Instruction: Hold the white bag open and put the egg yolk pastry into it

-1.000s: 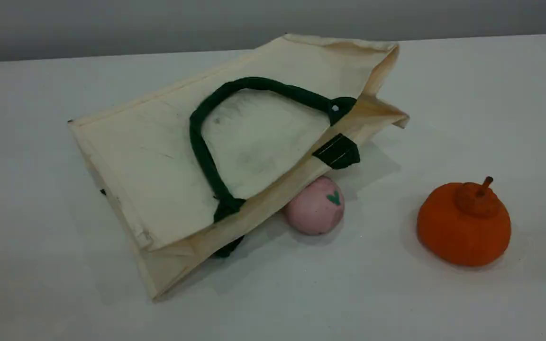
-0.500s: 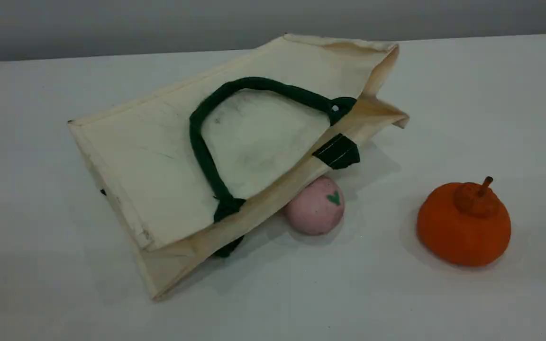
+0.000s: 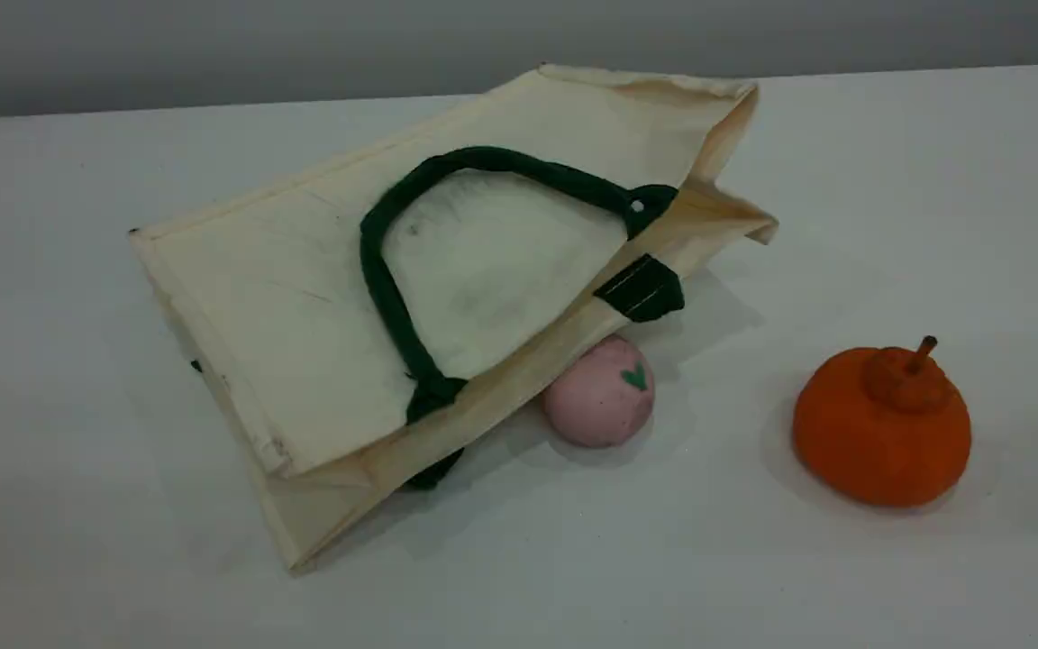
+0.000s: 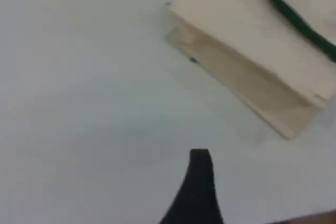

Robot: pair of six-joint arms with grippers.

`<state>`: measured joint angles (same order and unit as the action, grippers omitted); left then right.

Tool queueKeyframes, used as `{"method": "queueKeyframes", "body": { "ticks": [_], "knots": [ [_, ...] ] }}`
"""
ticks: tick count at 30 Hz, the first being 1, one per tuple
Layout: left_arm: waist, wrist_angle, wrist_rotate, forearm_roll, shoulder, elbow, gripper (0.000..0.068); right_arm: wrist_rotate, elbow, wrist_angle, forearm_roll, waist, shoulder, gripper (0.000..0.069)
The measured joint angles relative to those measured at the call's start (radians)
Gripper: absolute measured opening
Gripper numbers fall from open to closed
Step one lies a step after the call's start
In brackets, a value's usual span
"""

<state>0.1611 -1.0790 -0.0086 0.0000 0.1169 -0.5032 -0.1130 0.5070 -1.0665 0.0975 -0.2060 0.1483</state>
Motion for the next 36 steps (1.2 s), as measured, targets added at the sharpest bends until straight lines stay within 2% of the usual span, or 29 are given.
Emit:
{"method": "queueKeyframes", "body": {
  "ticks": [5,9,15,23,28,36],
  "knots": [
    [-0.110,0.000,0.000,0.000,0.000,0.000,0.0585,0.000,0.000,0.000,0.000,0.123,-0.032,0.0554],
    [-0.154,0.000,0.000,0.000,0.000,0.000,0.0585,0.000,0.000,0.000,0.000,0.131,-0.077,0.0554],
    [-0.160,0.000,0.000,0.000,0.000,0.000,0.0585,0.000,0.000,-0.001,0.001,0.135,-0.149,0.0554],
    [-0.158,0.000,0.000,0.000,0.000,0.000,0.0585,-0.001,0.000,-0.001,0.003,0.148,-0.148,0.0554],
    [-0.128,0.000,0.000,0.000,0.000,0.000,0.0585,-0.001,0.000,-0.001,0.003,0.147,-0.148,0.0554],
    [-0.126,0.000,0.000,0.000,0.000,0.000,0.0585,-0.001,0.000,-0.001,0.003,0.147,-0.148,0.0554]
  ]
}}
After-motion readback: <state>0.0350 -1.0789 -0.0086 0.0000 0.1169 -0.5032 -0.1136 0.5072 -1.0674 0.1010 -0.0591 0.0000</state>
